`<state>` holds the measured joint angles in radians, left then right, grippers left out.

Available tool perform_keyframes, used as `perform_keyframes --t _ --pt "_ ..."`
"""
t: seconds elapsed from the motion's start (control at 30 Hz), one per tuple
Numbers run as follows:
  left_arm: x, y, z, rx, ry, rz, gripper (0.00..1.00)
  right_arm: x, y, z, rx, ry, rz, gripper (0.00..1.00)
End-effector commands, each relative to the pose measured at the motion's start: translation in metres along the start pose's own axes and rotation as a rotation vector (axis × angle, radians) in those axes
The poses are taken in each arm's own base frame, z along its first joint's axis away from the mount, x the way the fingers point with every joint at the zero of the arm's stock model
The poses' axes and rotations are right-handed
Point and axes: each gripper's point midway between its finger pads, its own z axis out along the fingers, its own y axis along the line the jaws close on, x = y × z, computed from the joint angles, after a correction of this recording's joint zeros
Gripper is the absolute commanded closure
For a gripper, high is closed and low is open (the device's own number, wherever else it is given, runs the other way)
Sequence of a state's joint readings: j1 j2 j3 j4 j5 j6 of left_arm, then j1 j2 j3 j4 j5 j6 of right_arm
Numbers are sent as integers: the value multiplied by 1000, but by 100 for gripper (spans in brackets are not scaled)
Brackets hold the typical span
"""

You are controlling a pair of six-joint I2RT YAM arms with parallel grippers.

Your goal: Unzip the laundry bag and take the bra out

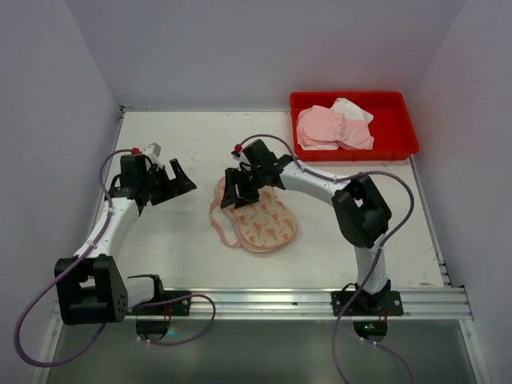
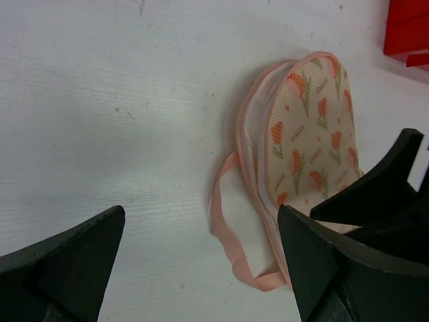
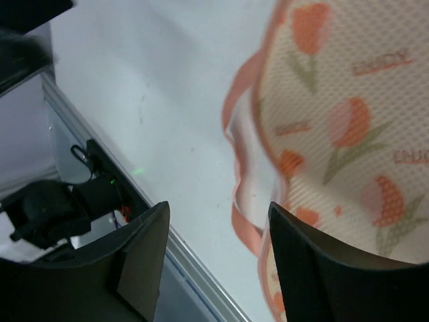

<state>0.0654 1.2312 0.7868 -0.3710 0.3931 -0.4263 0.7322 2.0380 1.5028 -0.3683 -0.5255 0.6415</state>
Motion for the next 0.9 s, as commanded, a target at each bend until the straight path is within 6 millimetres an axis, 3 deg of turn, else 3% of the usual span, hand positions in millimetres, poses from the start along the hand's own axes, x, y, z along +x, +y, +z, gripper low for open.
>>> perform_keyframes --t 0.0,0.03,0.07,0.17,0.2,0.23,0.37,0.4,0.43,0.47,0.5,0.6,0.63,0.73,0.77,0.87 --pt "-22 -18 -22 40 -77 23 0 -29 59 -79 -23 -194 -216 36" --pt "-28 -23 -30 46 -104 31 0 -32 51 -89 26 -223 -231 31" --pt "-36 -27 -38 37 -129 35 0 -47 47 -113 108 -331 -242 28" --pt "-58 -36 -67 1 -225 58 0 -65 8 -160 271 -460 -182 22" --pt "-63 -38 -75 -11 -250 71 0 -67 12 -190 276 -529 -167 22" --pt "-70 -42 -89 -17 -291 83 0 -68 -12 -210 323 -563 -96 21" --pt "-94 -51 -144 -94 -453 130 0 -57 -37 -306 462 -803 -56 16" --pt "-98 -50 -155 -115 -485 143 0 -52 -54 -328 572 -875 -38 10" --pt "-101 -53 -174 -128 -538 153 0 -40 -45 -363 595 -975 -68 1" --pt "-105 -51 -189 -169 -581 152 0 -32 -46 -380 628 -1024 -74 1" --pt "-106 -55 -205 -172 -624 159 0 -17 -45 -412 675 -1122 -79 1" --pt "-107 -63 -235 -191 -688 186 0 13 -45 -449 720 -1232 -101 1" --pt "-106 -66 -243 -191 -697 192 0 33 -39 -476 715 -1326 -100 1" --pt "-105 -75 -272 -198 -752 209 0 63 -36 -501 721 -1418 -146 1" --pt "-103 -81 -281 -182 -768 223 0 82 -30 -516 681 -1486 -160 1" --pt "-102 -84 -304 -187 -829 230 0 114 -20 -531 601 -1572 -233 1"
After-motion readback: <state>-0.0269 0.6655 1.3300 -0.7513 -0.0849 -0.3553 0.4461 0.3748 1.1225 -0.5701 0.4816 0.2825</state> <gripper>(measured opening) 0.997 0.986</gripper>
